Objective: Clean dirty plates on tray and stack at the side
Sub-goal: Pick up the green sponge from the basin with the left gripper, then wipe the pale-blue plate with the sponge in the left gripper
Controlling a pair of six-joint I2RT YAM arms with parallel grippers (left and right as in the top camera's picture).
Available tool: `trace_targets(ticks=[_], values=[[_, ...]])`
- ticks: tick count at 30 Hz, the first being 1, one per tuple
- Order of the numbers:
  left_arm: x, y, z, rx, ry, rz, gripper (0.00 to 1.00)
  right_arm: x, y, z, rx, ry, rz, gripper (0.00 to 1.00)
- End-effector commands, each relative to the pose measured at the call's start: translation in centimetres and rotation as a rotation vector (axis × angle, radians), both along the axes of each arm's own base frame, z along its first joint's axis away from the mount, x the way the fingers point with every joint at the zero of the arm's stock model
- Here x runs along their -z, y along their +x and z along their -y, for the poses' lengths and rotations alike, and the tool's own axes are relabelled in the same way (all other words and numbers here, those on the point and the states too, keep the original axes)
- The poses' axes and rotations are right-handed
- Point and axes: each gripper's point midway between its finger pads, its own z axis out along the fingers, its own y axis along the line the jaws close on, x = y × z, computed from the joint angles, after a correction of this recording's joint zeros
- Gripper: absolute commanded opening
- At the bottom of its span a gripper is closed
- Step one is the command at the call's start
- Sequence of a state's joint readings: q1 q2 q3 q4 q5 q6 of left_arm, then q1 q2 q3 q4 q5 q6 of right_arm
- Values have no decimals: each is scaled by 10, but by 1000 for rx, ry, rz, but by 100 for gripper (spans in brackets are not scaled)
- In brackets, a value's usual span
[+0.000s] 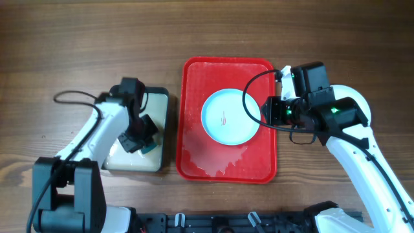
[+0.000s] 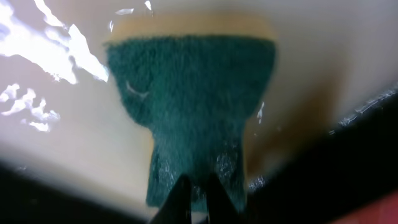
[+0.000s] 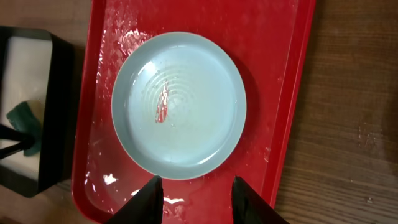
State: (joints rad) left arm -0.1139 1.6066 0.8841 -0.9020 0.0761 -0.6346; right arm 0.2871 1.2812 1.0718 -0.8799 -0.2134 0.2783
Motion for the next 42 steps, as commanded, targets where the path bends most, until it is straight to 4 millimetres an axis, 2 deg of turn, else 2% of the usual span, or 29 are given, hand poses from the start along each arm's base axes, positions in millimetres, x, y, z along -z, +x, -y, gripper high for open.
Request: trace_targets(ticks=[1, 3, 5, 8, 10, 12, 13, 16, 19, 22, 23, 25, 27, 30, 33, 36, 39, 42], values=[[32, -20, 10, -29, -55, -1, 4, 0, 1, -3, -19, -1, 2, 36], [37, -22, 2, -69, -10, 6, 4, 0, 1, -3, -19, -1, 2, 36], [34, -15, -1, -73, 8, 22, 4, 0, 1, -3, -19, -1, 2, 36], [9, 1, 0, -48, 1, 26, 4, 0, 1, -3, -19, -1, 1, 36], [-16, 12, 1, 1, -1, 30, 26, 0, 1, -3, -19, -2, 0, 36], [-33, 17, 1, 4, 7, 25, 41, 0, 1, -3, -19, -2, 0, 36], [-36, 18, 0, 4, 11, 22, 46, 0, 1, -3, -19, -1, 1, 36], [-36, 13, -9, 5, 65, 3, 48, 0, 1, -3, -19, -2, 1, 36], [-24, 1, -27, -47, 164, -26, 45, 0, 1, -3, -19, -2, 1, 36], [3, -2, -26, -52, 155, 12, 38, 0, 1, -3, -19, -1, 3, 36], [8, -1, -25, -54, 149, 28, 32, 0, 1, -3, -19, -1, 4, 37], [14, 5, -21, -57, 120, 60, 4, 0, 1, -3, -19, -1, 4, 36], [11, 10, -19, -43, 111, 79, 4, 0, 2, -1, -4, -7, 2, 37], [-1, 19, -17, 28, 104, 91, 4, 4, 7, 12, 98, -52, -3, 42], [-22, 34, -16, 101, 102, 115, 4, 10, 9, 17, 130, -75, -19, 44], [-45, 52, -17, 165, 123, 165, 4, 29, 10, 16, 127, -97, -80, 49], [-48, 57, -17, 184, 123, 182, 4, 58, 8, 5, 70, -79, -182, 48], [-48, 57, -17, 185, 122, 183, 4, 77, 12, -6, 19, -53, -227, 49]])
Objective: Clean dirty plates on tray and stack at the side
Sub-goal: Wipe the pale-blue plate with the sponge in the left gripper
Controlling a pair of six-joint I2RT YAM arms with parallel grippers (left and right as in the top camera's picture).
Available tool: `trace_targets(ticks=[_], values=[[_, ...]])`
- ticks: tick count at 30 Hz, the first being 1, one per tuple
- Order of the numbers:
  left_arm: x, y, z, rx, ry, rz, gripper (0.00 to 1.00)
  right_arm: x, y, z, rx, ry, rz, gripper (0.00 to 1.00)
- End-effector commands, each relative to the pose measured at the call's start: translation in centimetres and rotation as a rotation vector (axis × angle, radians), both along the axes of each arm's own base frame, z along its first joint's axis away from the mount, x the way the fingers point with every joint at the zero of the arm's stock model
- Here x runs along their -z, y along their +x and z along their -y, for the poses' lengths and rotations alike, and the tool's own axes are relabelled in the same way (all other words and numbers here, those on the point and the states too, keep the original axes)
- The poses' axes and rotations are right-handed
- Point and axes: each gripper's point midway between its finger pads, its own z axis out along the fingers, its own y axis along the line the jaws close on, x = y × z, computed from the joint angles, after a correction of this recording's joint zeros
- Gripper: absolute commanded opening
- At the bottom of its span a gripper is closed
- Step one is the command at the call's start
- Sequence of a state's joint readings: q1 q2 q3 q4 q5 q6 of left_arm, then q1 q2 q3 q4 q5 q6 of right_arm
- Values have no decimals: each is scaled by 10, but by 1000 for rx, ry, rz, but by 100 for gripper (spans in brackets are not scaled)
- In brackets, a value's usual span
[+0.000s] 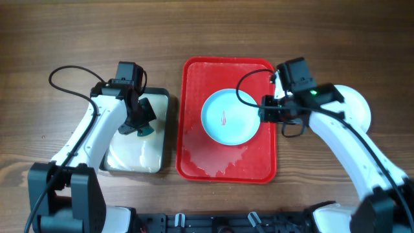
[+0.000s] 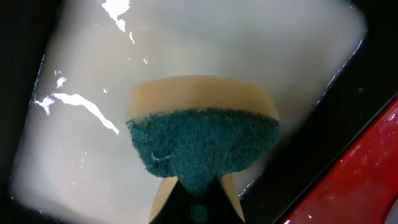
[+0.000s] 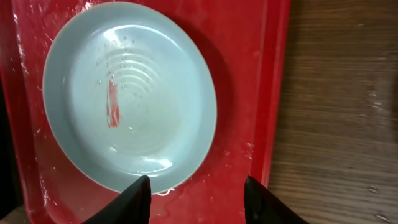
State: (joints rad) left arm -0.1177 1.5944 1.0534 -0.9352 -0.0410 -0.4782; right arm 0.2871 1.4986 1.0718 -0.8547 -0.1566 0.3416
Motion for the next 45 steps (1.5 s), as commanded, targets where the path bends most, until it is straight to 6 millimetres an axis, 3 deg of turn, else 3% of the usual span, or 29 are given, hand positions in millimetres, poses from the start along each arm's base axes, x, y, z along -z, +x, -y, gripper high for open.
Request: trace_targets(ticks=[1, 4, 7, 9, 12, 15, 16, 18, 24, 29, 31, 33, 36, 38, 39, 41, 43, 45], values=[[-7, 3, -3, 34, 20, 10, 4, 18, 2, -14, -73, 45, -44, 48], [-20, 6, 7, 85, -30, 6, 4, 21, 12, -9, -50, 49, -27, 49], [-44, 23, 23, 97, -118, 63, 4, 32, 28, 0, -14, 63, -15, 47], [-52, 35, 47, 125, -239, 116, 4, 38, 33, -12, -92, 151, -13, 42], [-61, 48, 81, 203, -336, 187, 4, 66, 31, -15, -91, 163, -88, 37], [-62, 54, 118, 308, -353, 236, 4, 90, 28, -14, -76, 156, -148, 26], [-61, 55, 131, 343, -360, 248, 4, 93, 27, -14, -72, 155, -158, 17], [-55, 55, 156, 406, -372, 258, 4, 98, 26, -12, -56, 143, -172, 5], [-7, 43, 227, 551, -413, 202, 4, 103, 30, 1, 24, 79, -170, 4], [17, 41, 273, 648, -434, 246, 4, 103, 32, 0, 10, 78, -161, 4], [32, 46, 270, 636, -358, 252, 4, 103, 32, 0, 11, 78, -161, 4], [50, 55, 247, 599, -216, 251, 4, 103, 31, 0, 10, 78, -162, 4], [58, 72, 174, 468, 134, 250, 4, 103, 31, 0, 12, 78, -165, 4], [58, 74, 136, 415, 241, 203, 4, 103, 31, 0, 11, 78, -165, 4], [61, 72, 136, 412, 205, 183, 4, 103, 31, 0, 11, 78, -165, 4], [65, 67, 157, 427, 32, 151, 4, 103, 31, 0, 11, 77, -165, 4], [62, 60, 198, 464, -198, 143, 4, 103, 31, 0, 10, 77, -165, 4], [46, 52, 253, 540, -472, 161, 4, 103, 30, 0, 9, 77, -165, 4]])
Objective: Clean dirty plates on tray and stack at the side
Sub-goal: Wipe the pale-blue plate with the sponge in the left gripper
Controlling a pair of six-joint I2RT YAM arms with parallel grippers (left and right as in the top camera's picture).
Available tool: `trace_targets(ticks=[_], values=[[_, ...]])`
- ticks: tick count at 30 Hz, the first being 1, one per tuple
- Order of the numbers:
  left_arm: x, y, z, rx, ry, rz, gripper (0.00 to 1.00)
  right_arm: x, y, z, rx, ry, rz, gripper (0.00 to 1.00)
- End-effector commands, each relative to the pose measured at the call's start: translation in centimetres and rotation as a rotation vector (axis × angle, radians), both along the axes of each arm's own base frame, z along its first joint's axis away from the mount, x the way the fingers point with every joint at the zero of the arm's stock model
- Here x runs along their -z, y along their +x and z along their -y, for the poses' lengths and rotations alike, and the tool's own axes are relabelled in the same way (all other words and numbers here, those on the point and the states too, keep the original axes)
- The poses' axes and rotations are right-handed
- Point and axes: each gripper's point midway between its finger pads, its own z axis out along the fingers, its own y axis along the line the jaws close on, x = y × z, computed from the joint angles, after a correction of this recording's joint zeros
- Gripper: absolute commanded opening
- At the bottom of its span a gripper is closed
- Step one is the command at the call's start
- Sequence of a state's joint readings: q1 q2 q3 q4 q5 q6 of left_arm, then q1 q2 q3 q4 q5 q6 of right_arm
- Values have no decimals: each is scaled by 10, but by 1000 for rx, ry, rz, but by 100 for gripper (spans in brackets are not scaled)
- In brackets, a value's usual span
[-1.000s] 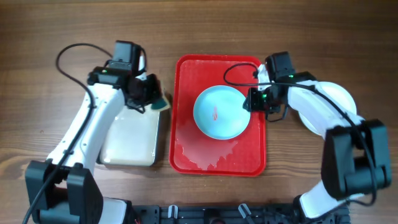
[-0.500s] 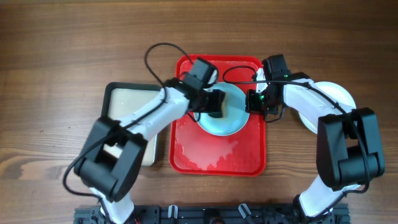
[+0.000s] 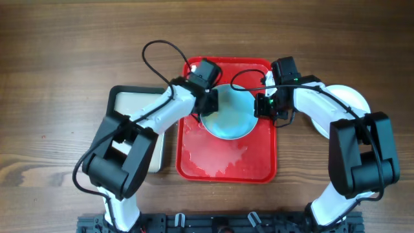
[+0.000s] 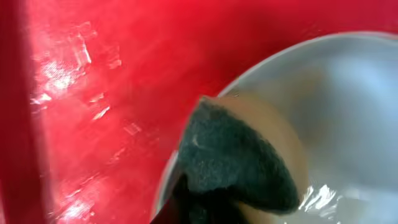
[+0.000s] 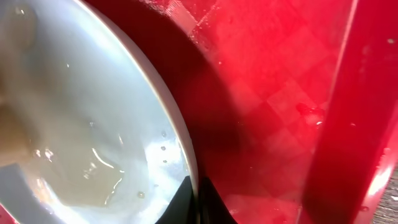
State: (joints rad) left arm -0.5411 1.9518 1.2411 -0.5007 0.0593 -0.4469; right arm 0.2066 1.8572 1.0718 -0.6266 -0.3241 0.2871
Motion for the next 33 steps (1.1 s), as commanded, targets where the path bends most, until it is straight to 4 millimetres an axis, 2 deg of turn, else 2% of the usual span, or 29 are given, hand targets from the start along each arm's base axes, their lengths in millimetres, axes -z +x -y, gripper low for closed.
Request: trace_targets(ticks=[1, 3, 5, 7, 9, 11, 13, 14, 15, 16, 18, 20, 22, 23, 24, 25, 26, 28, 29, 31, 33], values=[[-1, -25, 64, 123, -308, -120, 4, 8, -1, 9, 14, -42, -16, 4], [5, -37, 81, 164, -307, -127, 4, 8, -1, 9, 14, -42, -16, 4], [17, -49, 89, 184, -291, -157, 4, 8, -1, 9, 14, -42, -16, 4], [28, -57, 86, 163, -268, -204, 4, 8, -1, 9, 14, -43, -18, 4], [32, -65, 74, 138, -235, -255, 4, 9, -3, 10, 14, -44, -24, 4], [35, -59, 33, 46, -86, -278, 4, 9, -3, 10, 14, -45, -26, 4], [31, -40, -23, -60, 146, -220, 4, 9, -3, 10, 14, -45, -24, 4], [27, -33, -40, -90, 226, -190, 4, 9, -3, 10, 14, -45, -24, 4], [19, -23, -56, -133, 306, -148, 4, 9, -3, 10, 14, -45, -24, 4], [1, -7, -66, -155, 382, -82, 4, 9, -3, 10, 13, -45, -24, 4], [-16, -3, -57, -157, 354, -81, 4, 9, -3, 10, 14, -45, -25, 4], [-32, -7, -34, -142, 223, -121, 4, 9, -3, 10, 14, -45, -25, 4], [-62, -12, -17, -126, 62, -138, 4, 9, -3, 10, 14, -44, -25, 4], [-79, -14, -18, -128, 17, -132, 4, 9, -3, 10, 13, -45, -26, 4], [-101, -18, -27, -144, -6, -116, 4, 9, -3, 10, 14, -45, -26, 4], [-114, -22, -39, -164, -2, -105, 4, 9, -3, 10, 12, -45, -25, 4], [-134, -29, -73, -229, 50, -89, 4, 9, -4, 9, -21, -43, -15, 4], [-144, -39, -116, -313, 148, -94, 4, 9, -3, 9, -56, -46, -3, 5], [-144, -44, -138, -356, 200, -114, 4, 9, -3, 9, -67, -47, 2, 9], [-135, -51, -163, -408, 248, -157, 4, 8, -1, 9, -85, -47, 18, 19], [-105, -59, -183, -458, 269, -210, 4, 7, 4, 7, -82, -38, 37, 23]])
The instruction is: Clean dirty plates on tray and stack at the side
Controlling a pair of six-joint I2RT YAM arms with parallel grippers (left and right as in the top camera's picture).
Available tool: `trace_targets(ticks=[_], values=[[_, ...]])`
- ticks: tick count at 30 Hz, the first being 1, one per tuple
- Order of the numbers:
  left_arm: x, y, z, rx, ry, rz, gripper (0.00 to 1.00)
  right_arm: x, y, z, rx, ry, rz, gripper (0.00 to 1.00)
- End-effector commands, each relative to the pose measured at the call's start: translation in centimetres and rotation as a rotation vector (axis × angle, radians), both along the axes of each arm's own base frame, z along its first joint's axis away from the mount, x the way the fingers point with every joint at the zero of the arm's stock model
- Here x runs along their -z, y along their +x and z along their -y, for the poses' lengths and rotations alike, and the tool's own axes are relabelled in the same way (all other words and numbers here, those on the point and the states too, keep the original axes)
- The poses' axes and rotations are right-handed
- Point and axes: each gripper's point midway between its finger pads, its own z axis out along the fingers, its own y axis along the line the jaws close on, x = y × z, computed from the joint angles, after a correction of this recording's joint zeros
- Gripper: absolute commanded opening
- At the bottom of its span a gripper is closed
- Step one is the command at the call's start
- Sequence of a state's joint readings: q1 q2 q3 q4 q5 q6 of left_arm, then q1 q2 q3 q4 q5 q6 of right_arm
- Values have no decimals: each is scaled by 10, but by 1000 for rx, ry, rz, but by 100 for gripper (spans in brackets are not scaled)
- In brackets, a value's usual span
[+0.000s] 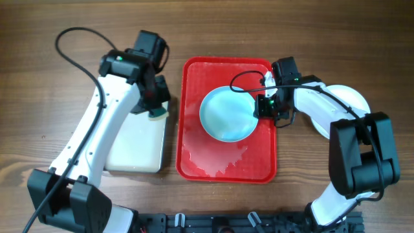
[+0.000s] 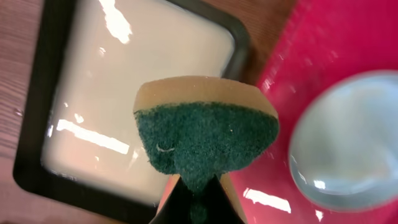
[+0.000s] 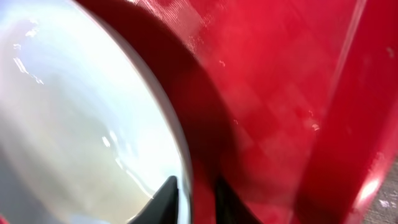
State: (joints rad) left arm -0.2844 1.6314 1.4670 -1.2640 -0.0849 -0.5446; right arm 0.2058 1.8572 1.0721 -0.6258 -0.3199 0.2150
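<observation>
A pale blue plate [image 1: 226,115] lies on the wet red tray [image 1: 194,149], its inside free of marks. My right gripper [image 1: 262,107] is at the plate's right rim. In the right wrist view the fingers of the right gripper [image 3: 194,196] stand a little apart, the plate [image 3: 93,112] rim between them. My left gripper [image 1: 155,109] hangs over the basin's near-right corner, shut on a green and yellow sponge [image 2: 205,134].
A black-rimmed basin of soapy water [image 1: 132,145] sits left of the tray. A white plate [image 1: 356,103] lies on the wooden table to the right, partly under my right arm. The tray [image 3: 280,93] has a raised rim.
My left gripper has moved with the sponge from the plate's left side to over the basin. The right gripper's fingers, pinched on the rim before, now stand slightly apart.
The sponge was held in the basin water while my right gripper hung open near a plate with a red smear. Then the right gripper sat at the rim. Then the sponge was on the plate, rim pinched. Now the smear is gone and the sponge is over the basin.
</observation>
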Motion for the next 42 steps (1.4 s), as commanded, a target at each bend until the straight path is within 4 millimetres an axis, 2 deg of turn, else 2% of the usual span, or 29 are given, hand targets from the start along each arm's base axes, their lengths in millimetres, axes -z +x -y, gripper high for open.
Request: trace_targets(ticks=[1, 3, 4, 6, 8, 9, 11, 12, 14, 18, 22, 28, 33, 38, 42], values=[[53, -16, -37, -92, 74, -86, 4, 7, 3, 4, -17, -16, 9, 19], [92, -31, -53, -134, 80, -124, 4, 6, 1, 0, -24, 3, 1, 11], [105, -35, -59, -157, 74, -126, 4, 6, 0, -2, -28, 3, 1, 4], [111, -38, -67, -182, 74, -133, 4, 4, -2, -7, -44, 4, 4, 5], [106, -37, -65, -156, 57, -118, 35, -3, -3, -6, -59, -44, 29, 5], [103, -36, -60, -129, 27, -110, 47, -9, -2, -1, -52, -97, 54, 4], [87, -34, -50, -95, -37, -61, 68, -38, -1, 14, 18, -234, 132, 4], [78, -34, -46, -91, -64, -31, 74, -52, 0, 19, 41, -275, 174, 4], [54, -34, -39, -81, -114, 44, 100, -88, 0, 29, 59, -377, 294, 4], [4, -43, -36, -66, -163, 212, 100, -148, -8, 30, 64, -526, 516, 4], [-21, -49, -37, -60, -177, 307, 100, -171, -17, 20, 26, -679, 647, 4], [-22, -50, -37, -59, -178, 313, 100, -203, -43, -11, -75, -870, 859, 4], [-22, -50, -37, -59, -178, 313, 100, -224, -60, -37, -141, -922, 1006, 4], [-22, -50, -37, -59, -178, 313, 100, -240, -68, -49, -187, -975, 1098, 4], [-22, -50, -37, -59, -178, 313, 100, -247, -68, -48, -173, -1008, 1129, 4]])
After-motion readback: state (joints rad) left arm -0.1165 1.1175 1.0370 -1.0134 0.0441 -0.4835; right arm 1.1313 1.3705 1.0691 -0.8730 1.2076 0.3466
